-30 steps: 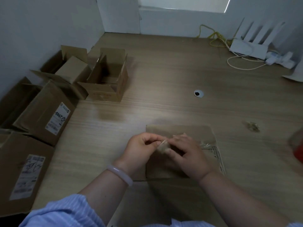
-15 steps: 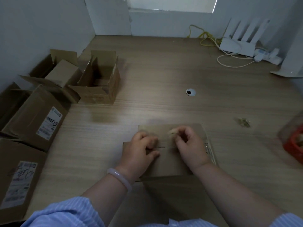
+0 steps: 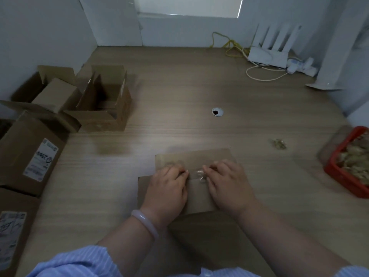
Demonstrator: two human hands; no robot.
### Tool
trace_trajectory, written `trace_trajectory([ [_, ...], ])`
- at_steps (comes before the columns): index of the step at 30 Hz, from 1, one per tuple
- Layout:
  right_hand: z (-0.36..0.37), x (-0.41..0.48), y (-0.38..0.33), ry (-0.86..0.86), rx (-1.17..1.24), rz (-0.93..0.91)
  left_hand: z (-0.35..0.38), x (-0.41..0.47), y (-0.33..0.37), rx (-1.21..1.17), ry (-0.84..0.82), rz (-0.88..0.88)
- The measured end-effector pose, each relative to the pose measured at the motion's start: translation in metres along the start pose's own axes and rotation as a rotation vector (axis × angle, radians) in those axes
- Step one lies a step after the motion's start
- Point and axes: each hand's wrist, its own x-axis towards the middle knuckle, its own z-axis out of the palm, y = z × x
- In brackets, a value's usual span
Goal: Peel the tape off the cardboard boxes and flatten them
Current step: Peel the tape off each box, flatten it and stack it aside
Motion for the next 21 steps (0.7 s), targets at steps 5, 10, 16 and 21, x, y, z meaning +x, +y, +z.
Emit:
trace_trajectory([
  [5,-0.004,0.003,-0.010,-0.100,0.001,0.149,0.010,-0.004,0.004,0.007,-0.159,-0.065],
  [10,-0.001,0.014,-0.008,-0.053,-0.007,0.132,0.012,-0.007,0.006,0.067,-0.196,-0.072],
  [16,-0.015,0.009,0.024,0.084,0.401,0.475,0.013,-0.008,0.007,0.065,-0.198,-0.067],
  [21,-0.033,0.003,0.057,0.297,0.904,0.975,0.010,-0.007,0.009,0.090,-0.204,-0.074],
])
